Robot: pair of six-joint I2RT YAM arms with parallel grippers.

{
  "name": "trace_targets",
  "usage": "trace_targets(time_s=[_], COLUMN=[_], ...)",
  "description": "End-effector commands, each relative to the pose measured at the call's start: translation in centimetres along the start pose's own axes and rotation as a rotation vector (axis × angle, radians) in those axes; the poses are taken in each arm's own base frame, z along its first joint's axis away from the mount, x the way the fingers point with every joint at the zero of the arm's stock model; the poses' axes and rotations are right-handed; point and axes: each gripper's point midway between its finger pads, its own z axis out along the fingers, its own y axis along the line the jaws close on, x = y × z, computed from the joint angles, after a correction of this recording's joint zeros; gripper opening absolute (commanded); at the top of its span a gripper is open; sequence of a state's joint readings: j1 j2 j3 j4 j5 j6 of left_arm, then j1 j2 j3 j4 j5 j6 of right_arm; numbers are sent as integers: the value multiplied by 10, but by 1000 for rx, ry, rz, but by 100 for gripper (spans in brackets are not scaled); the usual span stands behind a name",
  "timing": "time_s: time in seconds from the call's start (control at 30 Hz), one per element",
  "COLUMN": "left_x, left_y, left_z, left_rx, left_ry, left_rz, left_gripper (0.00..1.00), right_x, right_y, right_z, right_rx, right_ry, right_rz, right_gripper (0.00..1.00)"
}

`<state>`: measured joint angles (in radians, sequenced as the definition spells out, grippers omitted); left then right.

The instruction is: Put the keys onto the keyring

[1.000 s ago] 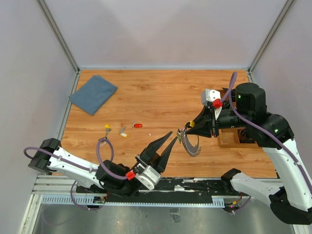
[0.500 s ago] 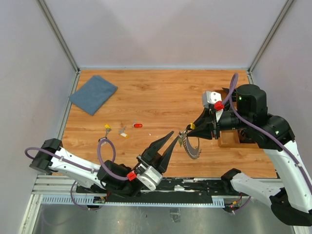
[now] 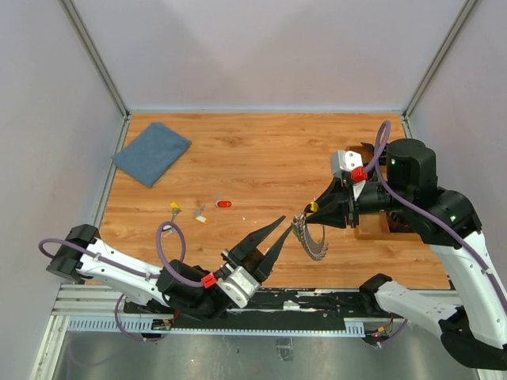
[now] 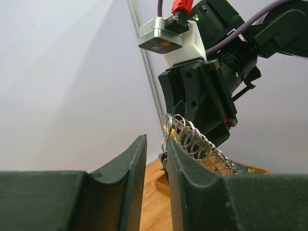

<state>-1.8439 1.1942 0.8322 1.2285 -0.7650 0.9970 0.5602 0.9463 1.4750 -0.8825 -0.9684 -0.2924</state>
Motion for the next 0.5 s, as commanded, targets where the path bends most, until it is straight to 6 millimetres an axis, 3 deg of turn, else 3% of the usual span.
trace_targets(time_s=[0.0, 0.47], left_x=[-12, -8], left_y=[0, -7], left_z=[0, -1], left_rx=[0, 16], left_ry=[-26, -19], left_rz=[-77, -85], left_gripper=[30, 31], right_x=[-7, -8], right_y=[8, 14], right_z=[1, 0], right_rx=[-38, -63], right_ry=[-34, -49], right_rz=[-49, -58], right_gripper=[0, 1])
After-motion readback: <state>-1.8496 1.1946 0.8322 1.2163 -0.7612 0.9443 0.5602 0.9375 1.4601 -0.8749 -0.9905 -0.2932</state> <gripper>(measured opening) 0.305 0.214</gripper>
